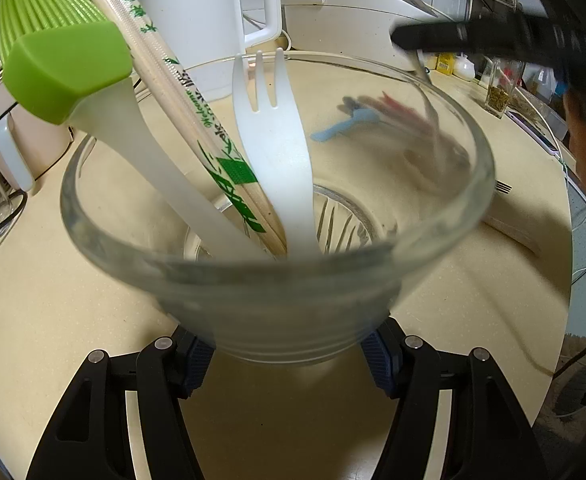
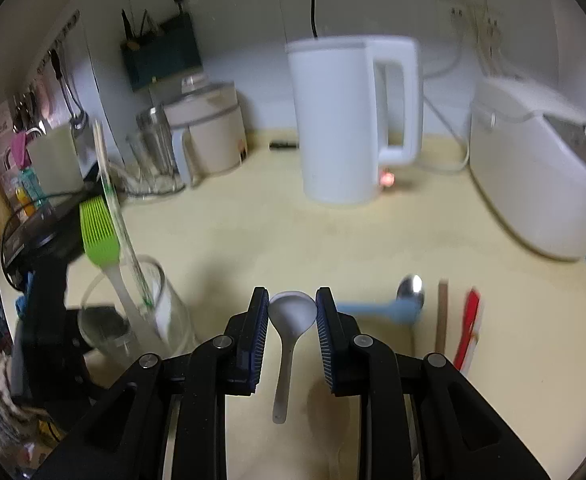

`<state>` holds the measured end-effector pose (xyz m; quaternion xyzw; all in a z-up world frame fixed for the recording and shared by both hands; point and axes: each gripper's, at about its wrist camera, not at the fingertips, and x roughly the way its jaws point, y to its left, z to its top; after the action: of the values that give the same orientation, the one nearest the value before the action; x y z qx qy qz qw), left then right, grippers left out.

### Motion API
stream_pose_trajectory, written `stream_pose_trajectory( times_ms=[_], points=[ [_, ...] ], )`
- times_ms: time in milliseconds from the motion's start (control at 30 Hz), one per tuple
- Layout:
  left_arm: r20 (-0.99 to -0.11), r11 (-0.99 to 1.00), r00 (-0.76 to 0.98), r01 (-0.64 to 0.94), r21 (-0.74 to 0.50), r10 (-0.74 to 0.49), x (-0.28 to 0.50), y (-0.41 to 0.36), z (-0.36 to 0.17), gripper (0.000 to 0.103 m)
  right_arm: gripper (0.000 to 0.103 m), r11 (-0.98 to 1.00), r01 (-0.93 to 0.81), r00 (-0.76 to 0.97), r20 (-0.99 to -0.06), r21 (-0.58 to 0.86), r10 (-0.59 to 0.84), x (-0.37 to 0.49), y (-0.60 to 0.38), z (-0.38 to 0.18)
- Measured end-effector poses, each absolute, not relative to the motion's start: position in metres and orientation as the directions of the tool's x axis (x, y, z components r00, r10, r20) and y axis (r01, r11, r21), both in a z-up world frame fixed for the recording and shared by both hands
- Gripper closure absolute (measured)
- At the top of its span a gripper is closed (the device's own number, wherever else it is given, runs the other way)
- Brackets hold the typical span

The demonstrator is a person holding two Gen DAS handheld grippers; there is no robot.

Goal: Organize utensils
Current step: 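Lower the white spoon into the tumbler and open the right gripper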

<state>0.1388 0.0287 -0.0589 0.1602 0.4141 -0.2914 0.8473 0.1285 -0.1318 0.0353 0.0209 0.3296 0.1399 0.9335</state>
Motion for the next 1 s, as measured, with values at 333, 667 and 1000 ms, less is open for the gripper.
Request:
stream_pose_trajectory(
  times_ms=[333,667,1000],
  points=[
    [-0.795,0.779,0.486,0.627,0.028,-0.362,0.139,0.029,-0.059,0.034,0.079,0.956,-0.257,0.773,-0.563,0.144,0.292,0.131,-0.133,0.059],
    [-0.795,0.778,0.487,0.627,0.03,-0.361,0.139,0.029,-0.059,0.034,0.079,0.932,-0.317,0.785,-0.503,0.176,0.362,0.126,-0.12,0.093],
    [-0.795,0.778,0.487,0.627,0.031,-0.361,0.139,0.029,-0.059,0.034,0.079,0.825,-0.477,0.721,-0.403,0.302,0.564,0.13,-0.083,0.122]
  ],
)
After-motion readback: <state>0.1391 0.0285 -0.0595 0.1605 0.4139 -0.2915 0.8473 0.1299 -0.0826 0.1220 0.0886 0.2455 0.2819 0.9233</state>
